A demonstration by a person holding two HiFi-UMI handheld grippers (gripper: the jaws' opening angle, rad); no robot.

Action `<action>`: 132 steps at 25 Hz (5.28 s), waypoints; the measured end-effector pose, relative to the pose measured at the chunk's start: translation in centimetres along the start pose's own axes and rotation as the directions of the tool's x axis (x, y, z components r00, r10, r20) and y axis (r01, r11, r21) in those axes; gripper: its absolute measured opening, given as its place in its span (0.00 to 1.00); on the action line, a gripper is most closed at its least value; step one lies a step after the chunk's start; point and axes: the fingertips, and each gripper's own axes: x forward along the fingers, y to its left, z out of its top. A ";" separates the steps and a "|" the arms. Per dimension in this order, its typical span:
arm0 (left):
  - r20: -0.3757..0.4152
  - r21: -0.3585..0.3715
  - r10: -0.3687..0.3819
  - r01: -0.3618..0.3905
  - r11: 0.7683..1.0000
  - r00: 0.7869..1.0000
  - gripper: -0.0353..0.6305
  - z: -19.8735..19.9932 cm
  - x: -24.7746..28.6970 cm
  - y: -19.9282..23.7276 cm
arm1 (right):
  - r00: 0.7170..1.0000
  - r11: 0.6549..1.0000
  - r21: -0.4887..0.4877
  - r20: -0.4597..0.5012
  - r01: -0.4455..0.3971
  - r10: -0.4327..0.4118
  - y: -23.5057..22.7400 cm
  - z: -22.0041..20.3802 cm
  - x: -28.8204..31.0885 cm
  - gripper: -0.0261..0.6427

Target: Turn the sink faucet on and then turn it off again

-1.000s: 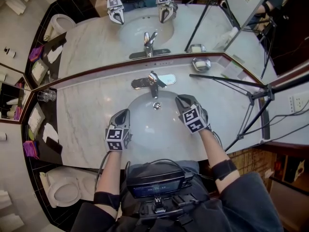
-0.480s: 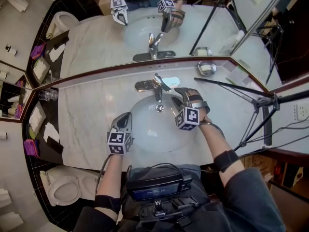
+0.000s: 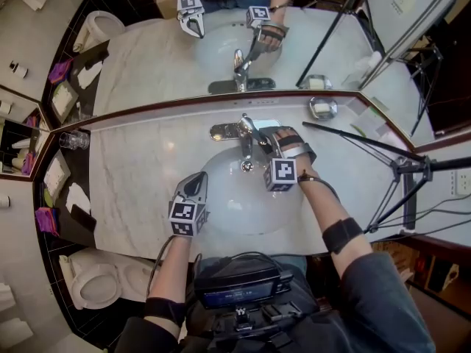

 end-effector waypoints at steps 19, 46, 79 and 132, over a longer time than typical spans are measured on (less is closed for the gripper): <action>-0.020 -0.013 -0.010 0.010 1.000 1.000 0.05 -0.9 0.7 0.3 | 1.000 1.000 0.016 0.017 -0.024 0.024 -2.3 1.8 1.7 0.33; -0.025 -0.020 -0.008 0.008 1.000 1.000 0.05 -1.6 0.9 0.1 | 0.985 0.986 0.013 0.036 -0.166 0.166 -4.2 3.0 3.2 0.33; 0.027 -0.025 0.009 -0.009 1.000 1.000 0.05 0.8 0.0 0.8 | 0.997 0.939 0.336 0.012 -0.077 0.078 -2.4 -0.9 -3.6 0.17; 0.092 -0.054 0.057 -0.052 0.997 0.994 0.05 2.5 -1.4 2.2 | 0.998 0.941 0.339 0.060 0.013 -0.036 -2.5 -0.6 -4.3 0.36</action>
